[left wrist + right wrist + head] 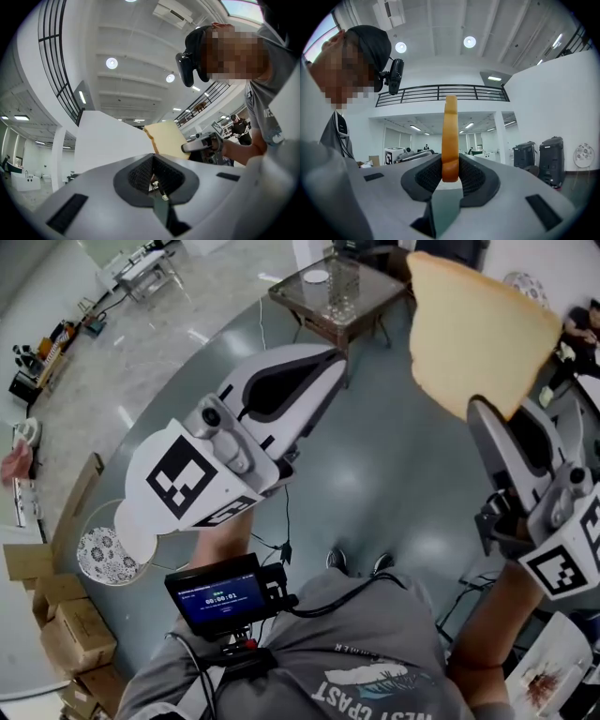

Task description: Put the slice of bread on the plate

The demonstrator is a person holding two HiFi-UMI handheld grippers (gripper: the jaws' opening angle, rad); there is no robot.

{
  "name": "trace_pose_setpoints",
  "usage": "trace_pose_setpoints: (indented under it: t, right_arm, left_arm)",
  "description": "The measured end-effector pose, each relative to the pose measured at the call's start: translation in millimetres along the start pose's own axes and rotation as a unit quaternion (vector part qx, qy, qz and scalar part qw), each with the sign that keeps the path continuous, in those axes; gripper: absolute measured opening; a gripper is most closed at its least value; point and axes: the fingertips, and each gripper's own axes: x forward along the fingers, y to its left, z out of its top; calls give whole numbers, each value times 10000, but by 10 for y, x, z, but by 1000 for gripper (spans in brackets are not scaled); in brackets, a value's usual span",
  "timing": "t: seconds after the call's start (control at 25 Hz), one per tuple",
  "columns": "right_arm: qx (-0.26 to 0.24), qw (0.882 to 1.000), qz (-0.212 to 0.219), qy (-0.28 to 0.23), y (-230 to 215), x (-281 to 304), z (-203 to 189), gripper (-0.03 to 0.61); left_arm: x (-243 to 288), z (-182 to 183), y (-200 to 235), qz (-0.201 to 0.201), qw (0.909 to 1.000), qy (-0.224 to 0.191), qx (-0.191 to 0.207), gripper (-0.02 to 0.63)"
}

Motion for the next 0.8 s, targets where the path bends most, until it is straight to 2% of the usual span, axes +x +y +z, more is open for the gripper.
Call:
trace_pose_setpoints:
  t: [0.28,0.64,0.72,0.8]
  right_arm:
    - [147,9999,-55,-6,10,-15,-226,94]
    - [253,9995,173,-56,-189,64,-37,94]
    - [368,9991,181,-47,-355,104,-123,94]
    - [402,9990,209,-24,-835,257,-193,94]
  left_arm:
    - [-105,-221,-75,-46,10000,60,-62,6]
    - [103,-56,85,130,9997,205,29,6]
    - [197,-148,180,162,9995,248,48,6]
    - [531,-377,441,209,9993,299,43,6]
